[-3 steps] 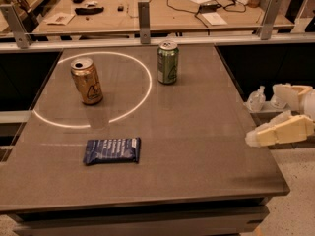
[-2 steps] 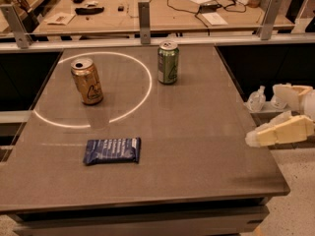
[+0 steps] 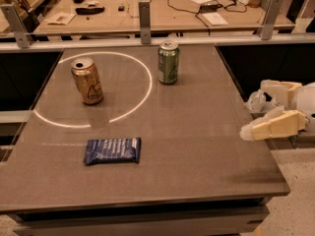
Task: Pick green can
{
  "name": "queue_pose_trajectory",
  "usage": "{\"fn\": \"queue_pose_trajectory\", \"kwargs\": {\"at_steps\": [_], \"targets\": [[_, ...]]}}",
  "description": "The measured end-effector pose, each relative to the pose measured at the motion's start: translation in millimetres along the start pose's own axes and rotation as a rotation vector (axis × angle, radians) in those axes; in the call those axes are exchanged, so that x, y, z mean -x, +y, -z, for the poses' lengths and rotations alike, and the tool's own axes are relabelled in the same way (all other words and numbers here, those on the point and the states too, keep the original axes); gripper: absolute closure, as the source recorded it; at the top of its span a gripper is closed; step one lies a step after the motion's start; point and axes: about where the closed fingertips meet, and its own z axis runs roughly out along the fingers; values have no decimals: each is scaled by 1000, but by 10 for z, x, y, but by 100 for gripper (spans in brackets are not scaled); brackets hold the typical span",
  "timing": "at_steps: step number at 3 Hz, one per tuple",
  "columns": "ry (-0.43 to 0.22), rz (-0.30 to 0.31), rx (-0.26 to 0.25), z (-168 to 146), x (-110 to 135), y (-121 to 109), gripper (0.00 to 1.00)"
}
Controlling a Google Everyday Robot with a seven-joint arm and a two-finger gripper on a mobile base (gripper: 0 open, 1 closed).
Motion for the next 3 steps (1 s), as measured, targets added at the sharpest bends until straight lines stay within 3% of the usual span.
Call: {"fn": "queue_pose_trajectory", "kwargs": {"at_steps": [1,2,3], "targets": [[-69,51,72,-191,129,-41,0],[-93,87,111,-428,173,-162,0],[-89,82,115,-655,108,-355,0]]}}
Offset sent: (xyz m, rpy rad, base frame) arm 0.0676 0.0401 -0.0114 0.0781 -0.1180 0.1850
